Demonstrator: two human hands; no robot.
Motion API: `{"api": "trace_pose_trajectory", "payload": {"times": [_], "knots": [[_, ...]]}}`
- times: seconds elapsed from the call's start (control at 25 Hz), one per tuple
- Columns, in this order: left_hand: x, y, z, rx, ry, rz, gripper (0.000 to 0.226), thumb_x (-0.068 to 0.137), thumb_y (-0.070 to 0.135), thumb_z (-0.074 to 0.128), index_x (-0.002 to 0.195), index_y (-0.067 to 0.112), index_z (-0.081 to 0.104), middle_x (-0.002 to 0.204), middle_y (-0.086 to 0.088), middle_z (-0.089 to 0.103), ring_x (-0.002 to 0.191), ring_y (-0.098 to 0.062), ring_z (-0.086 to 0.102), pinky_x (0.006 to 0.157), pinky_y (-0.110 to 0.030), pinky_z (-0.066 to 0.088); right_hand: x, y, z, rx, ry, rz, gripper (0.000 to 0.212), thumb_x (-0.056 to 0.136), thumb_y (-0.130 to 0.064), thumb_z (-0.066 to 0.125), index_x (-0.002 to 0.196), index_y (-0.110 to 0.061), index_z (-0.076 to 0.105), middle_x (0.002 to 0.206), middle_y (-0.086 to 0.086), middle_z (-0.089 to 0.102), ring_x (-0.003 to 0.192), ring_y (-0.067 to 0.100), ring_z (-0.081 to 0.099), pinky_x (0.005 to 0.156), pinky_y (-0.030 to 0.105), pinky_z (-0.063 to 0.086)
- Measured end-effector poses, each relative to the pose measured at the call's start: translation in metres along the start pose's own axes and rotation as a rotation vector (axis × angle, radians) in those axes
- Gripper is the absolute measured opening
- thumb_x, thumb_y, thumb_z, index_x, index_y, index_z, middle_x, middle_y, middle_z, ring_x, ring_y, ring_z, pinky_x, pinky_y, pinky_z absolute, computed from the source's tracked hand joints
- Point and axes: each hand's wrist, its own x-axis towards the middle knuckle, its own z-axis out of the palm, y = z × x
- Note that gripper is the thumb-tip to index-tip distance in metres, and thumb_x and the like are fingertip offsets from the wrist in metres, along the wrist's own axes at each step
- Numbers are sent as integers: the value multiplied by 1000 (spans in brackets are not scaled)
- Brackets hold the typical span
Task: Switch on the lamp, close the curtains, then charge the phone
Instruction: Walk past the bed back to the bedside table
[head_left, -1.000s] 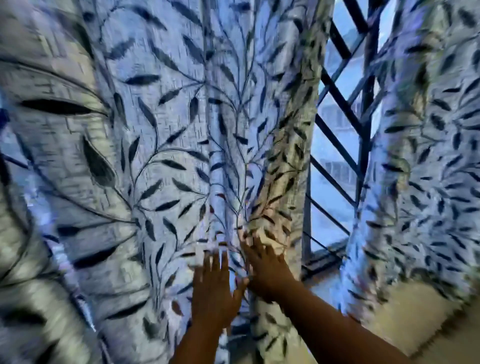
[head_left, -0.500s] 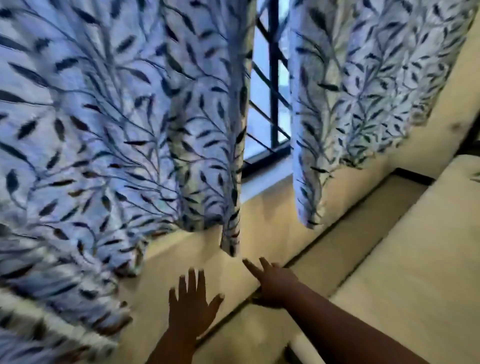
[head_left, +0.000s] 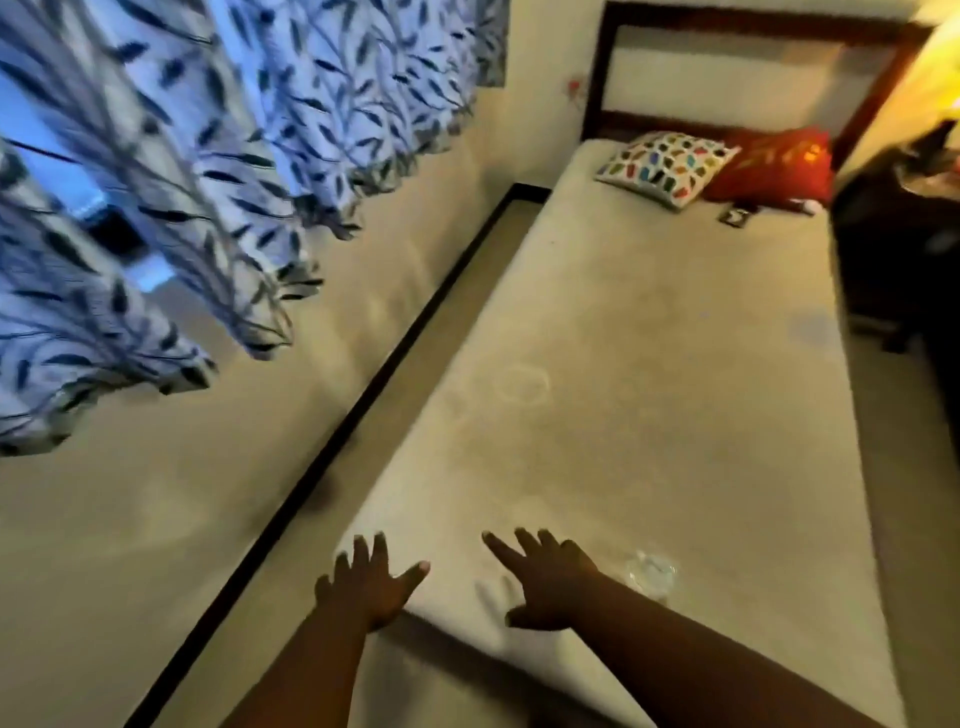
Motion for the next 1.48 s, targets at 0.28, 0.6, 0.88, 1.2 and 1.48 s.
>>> {"api": "trace_pose_trajectory", "payload": {"times": [0.28,0.6,0.88,1.2,1.48], "knots": [[14,133,55,311,-77,395,93,83,78,26,151,24,-7,160,-6,-14,148,-29,-6,117,-52,1,-56,109,60,181,78,377,95,84,-57,55,150,-33,-8,160,11,9,144,36,18,111,52,26],[28,214,120,565,-101,659,99,81,79,28,150,21,-12,158,-7,-22,146,-29,-14,116,-53,-3,-81,156,112,270,105,600,99,81,-60,58,151,-27,-3,159,12,9,141,39,22,107,51,30],[54,219,149,630,-162,642,106,78,82,30,149,18,-16,158,-6,-20,147,-28,-11,116,-53,0,-39,166,131,400,131,634,103,79,-53,65,151,-26,-3,161,13,-1,142,46,16,108,53,30],[72,209,164,582,-169,528,105,78,82,29,149,18,-15,159,-6,-19,147,-29,-9,116,-53,2,8,179,144,334,57,527,103,83,-42,66,150,-28,-11,160,14,-10,141,51,9,110,54,26],[56,199,194,467,-125,439,104,79,81,29,150,17,-13,160,-8,-16,147,-30,-7,116,-54,5,20,194,156,269,107,428,82,89,-12,58,151,-28,7,157,17,6,127,47,37,101,50,41]]}}
